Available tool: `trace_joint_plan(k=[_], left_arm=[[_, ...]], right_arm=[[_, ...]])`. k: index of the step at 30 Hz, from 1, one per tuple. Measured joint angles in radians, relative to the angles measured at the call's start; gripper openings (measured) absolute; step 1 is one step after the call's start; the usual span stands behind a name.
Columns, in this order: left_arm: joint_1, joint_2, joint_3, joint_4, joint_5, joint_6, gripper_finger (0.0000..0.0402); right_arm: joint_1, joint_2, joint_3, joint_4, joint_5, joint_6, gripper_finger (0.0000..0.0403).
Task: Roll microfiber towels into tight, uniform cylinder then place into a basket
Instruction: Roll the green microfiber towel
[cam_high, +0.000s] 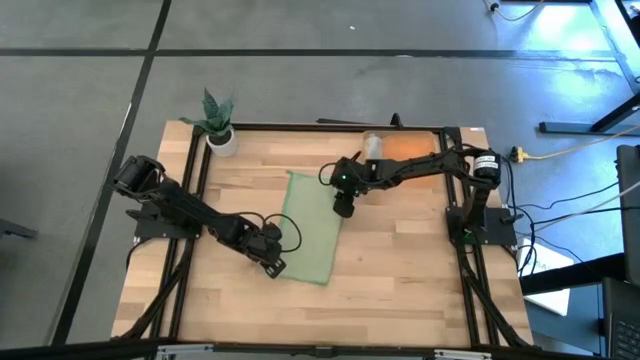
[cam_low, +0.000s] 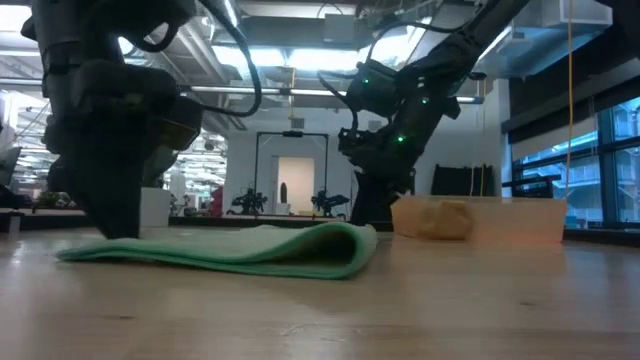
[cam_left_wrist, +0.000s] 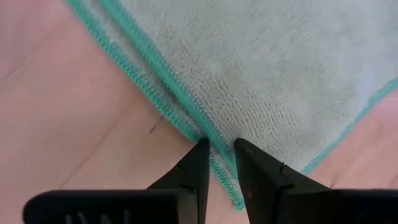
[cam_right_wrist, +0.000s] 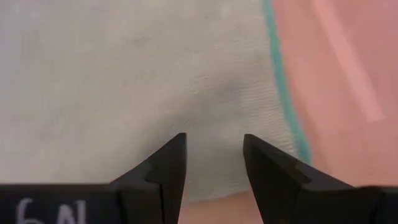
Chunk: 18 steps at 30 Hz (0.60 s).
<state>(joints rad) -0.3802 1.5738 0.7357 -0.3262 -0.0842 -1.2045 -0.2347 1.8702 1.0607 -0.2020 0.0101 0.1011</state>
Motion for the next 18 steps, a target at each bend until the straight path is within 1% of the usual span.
trace_joint_plan(k=[4,7,11,15,16,18], left_arm=[[-0.006,0.009,0.000,0.027,-0.014,-0.002,0.0071],[-0.006,0.011,0.000,0.033,-0.009,-0.035,0.0071],[-0.006,-0.011,0.000,0.043,-0.002,-0.041,0.0071],[-0.006,-0.067,0.000,0.034,0.007,-0.035,0.0071],[-0.006,-0.082,0.000,0.032,0.004,-0.035,0.0071],[-0.006,-0.102,0.001,0.026,-0.023,-0.019,0.0071]], right_arm=[[-0.009,0.000,0.002,0.024,0.000,-0.002,0.0161],[-0.010,-0.002,0.030,-0.021,-0.024,0.000,0.0161],[-0.010,-0.033,0.121,-0.178,-0.156,-0.006,0.0161],[0.012,-0.039,0.187,-0.312,-0.341,-0.055,0.0161],[0.021,-0.039,0.190,-0.328,-0.375,-0.067,0.0161],[0.048,-0.036,0.191,-0.323,-0.397,-0.084,0.0161]])
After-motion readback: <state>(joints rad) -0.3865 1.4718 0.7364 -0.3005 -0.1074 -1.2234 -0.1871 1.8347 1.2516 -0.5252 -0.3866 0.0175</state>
